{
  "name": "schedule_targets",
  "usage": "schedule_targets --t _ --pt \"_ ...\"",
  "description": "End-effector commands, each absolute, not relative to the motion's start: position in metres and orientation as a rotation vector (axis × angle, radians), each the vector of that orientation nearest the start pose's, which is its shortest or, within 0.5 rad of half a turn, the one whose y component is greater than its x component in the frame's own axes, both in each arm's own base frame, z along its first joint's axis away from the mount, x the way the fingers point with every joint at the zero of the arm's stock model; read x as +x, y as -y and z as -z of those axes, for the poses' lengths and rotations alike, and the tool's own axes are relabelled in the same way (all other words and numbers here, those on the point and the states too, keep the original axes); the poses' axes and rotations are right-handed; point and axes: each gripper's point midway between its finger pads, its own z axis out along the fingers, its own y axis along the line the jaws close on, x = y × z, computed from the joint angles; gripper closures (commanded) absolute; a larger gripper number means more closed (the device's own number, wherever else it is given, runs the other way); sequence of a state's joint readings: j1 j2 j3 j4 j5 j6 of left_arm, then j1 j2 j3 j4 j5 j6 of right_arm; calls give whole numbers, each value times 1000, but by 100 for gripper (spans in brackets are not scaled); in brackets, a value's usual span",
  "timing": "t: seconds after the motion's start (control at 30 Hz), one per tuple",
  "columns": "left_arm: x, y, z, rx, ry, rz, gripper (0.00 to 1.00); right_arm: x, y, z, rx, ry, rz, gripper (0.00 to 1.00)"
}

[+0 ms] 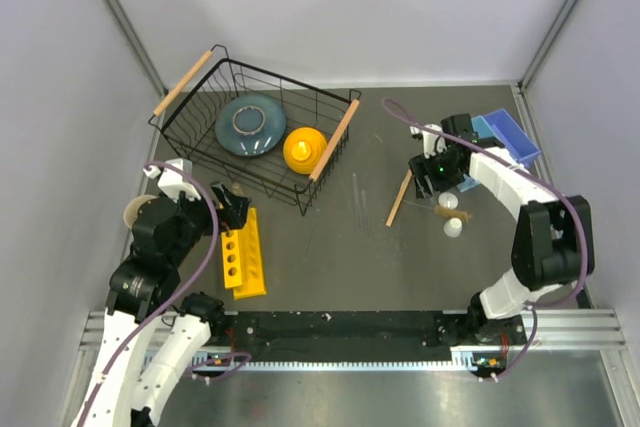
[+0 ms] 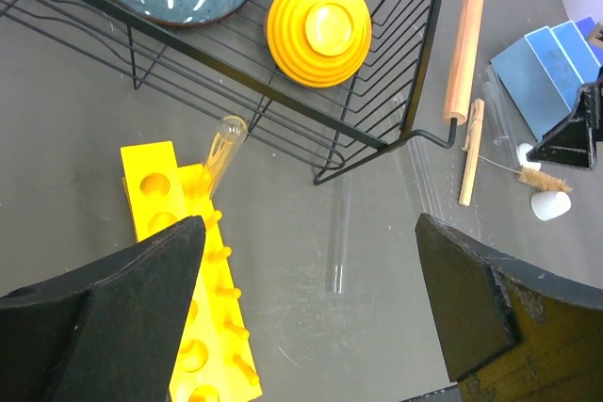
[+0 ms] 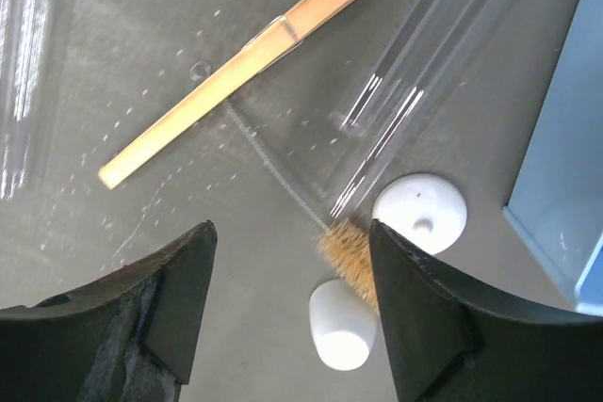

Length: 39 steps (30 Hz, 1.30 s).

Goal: Organize the chemistry lab equipment

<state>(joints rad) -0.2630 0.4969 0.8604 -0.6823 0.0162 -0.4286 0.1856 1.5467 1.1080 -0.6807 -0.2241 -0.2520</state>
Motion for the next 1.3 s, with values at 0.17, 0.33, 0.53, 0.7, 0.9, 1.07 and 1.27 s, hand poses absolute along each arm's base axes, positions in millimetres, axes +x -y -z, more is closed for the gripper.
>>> schedule_targets --t 0.17,0.33,0.53,0.7,0.9,1.07,1.27 --pt "196 73 -249 -171 -1933 489 1 360 -75 -67 -566 -2648 -177 46" --pt "197 72 -248 -171 -1933 479 1 362 -69 -52 -537 -2697 -159 48" --pt "200 74 -244 -165 -1945 480 1 363 -66 -38 -510 -2732 -167 54" --pt "199 75 -244 -171 -1944 487 1 366 -65 -30 -485 -2744 -159 59" --pt "199 76 -245 -176 -1941 503 1 369 -57 -22 -453 -2764 -98 71" --pt "199 81 -250 -176 -1929 538 1 372 -47 -21 -381 -2776 -100 80" --pt "199 93 -249 -176 -1925 624 1 377 -40 -37 -297 -2736 -184 89"
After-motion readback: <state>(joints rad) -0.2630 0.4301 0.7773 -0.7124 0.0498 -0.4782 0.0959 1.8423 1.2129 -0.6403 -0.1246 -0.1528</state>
